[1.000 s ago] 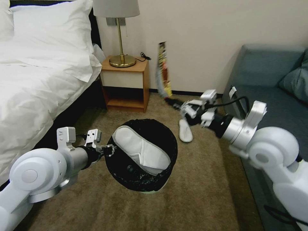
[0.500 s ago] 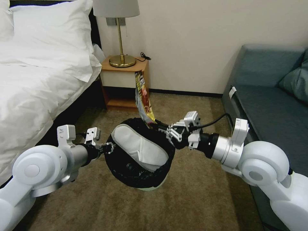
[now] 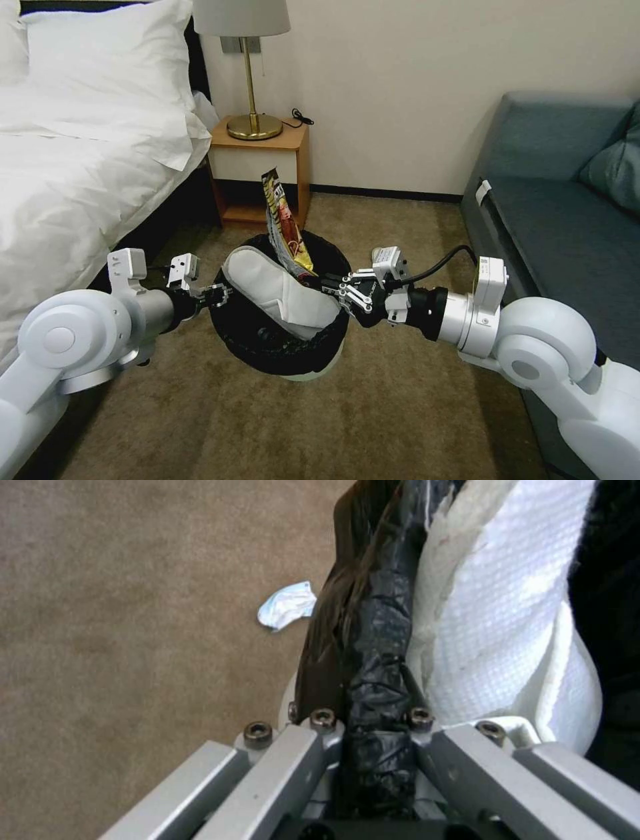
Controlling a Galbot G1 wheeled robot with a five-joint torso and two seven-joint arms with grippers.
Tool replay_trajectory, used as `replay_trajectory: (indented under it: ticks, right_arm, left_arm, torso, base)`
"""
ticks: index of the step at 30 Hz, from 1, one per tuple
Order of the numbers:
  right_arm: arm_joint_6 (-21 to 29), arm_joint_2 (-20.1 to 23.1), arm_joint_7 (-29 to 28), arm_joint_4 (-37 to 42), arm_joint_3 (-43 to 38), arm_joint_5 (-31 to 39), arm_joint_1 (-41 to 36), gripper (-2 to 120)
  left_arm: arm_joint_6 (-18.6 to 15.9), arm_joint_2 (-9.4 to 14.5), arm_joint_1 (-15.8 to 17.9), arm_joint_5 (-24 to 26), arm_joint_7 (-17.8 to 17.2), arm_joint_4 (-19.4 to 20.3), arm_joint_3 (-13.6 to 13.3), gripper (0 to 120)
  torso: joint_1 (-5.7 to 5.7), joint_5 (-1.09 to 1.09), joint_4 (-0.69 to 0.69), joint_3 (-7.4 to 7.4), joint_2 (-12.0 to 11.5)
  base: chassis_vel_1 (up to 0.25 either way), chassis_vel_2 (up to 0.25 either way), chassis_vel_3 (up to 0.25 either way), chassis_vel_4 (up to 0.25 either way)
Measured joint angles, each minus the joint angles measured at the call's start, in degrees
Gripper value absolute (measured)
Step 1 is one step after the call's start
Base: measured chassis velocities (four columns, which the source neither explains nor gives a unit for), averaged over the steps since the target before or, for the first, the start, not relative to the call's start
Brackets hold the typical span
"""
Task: Pick up the trash bin, then pick up the garbage on the floor and place it into the trash bin.
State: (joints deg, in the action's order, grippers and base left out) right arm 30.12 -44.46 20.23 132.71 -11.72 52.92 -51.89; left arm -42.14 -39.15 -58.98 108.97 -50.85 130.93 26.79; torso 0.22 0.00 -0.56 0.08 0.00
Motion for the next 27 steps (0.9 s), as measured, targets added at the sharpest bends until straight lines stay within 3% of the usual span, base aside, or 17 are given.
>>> replay_trajectory:
  ticks: [5, 7, 11, 14, 18, 22, 27]
  right_arm:
    - [-0.2, 0.0, -0.3, 0.3, -0.2, 0.2, 0.1, 33]
    - [-0.8, -0.2, -1.1, 0.6, -0.3, 0.2, 0.1, 47]
    - [-1.0, -0.3, -1.5, 0.9, -0.4, 0.4, 0.2, 55]
    - [-1.8, -0.2, -1.6, 1.1, -0.5, 0.5, 0.2, 71]
    - [-2.2, -0.2, -1.5, 1.1, -0.3, 0.4, 0.1, 80]
    - [-2.3, -0.8, -1.5, 0.8, 0.2, 0.4, 0.2, 99]
    - [-2.3, -1.1, -1.9, 0.5, 0.2, 0.3, 0.3, 109]
  left_arm:
    - [0.0, 0.1, 0.2, -0.1, 0.2, -0.2, 0.0, 3]
    - [0.0, 0.0, 0.5, -0.3, 0.3, -0.4, -0.1, 3]
    - [0.0, 0.0, 0.5, -0.4, 0.4, -0.5, -0.1, 3]
    - [0.0, 0.1, 0.4, -0.4, 0.5, -0.4, -0.1, 3]
    - [0.0, 0.2, 0.6, -0.4, 0.5, -0.4, -0.1, 3]
    - [0.0, 0.7, 0.6, -0.2, 0.6, 0.0, 0.1, 3]
    - [0.0, 0.7, 0.6, -0.2, 0.8, 0.3, 0.2, 3]
  torso:
    - [0.00, 0.00, 0.00, 0.00, 0.0]
    - [0.00, 0.00, 0.00, 0.00, 0.0]
    - [0.00, 0.00, 0.00, 0.00, 0.0]
    - [0.00, 0.00, 0.00, 0.00, 0.0]
    - [0.00, 0.00, 0.00, 0.00, 0.0]
    - [0.00, 0.00, 0.00, 0.00, 0.0]
    - [0.00, 0.00, 0.00, 0.00, 0.0]
  base:
    - [0.000, 0.000, 0.000, 0.000]
    - [0.000, 0.000, 0.000, 0.000]
    - [0.000, 0.000, 0.000, 0.000]
    - [0.000, 0.000, 0.000, 0.000]
    - [0.000, 0.000, 0.000, 0.000]
    - [0.000, 0.000, 0.000, 0.000]
    - [0.000, 0.000, 0.000, 0.000]
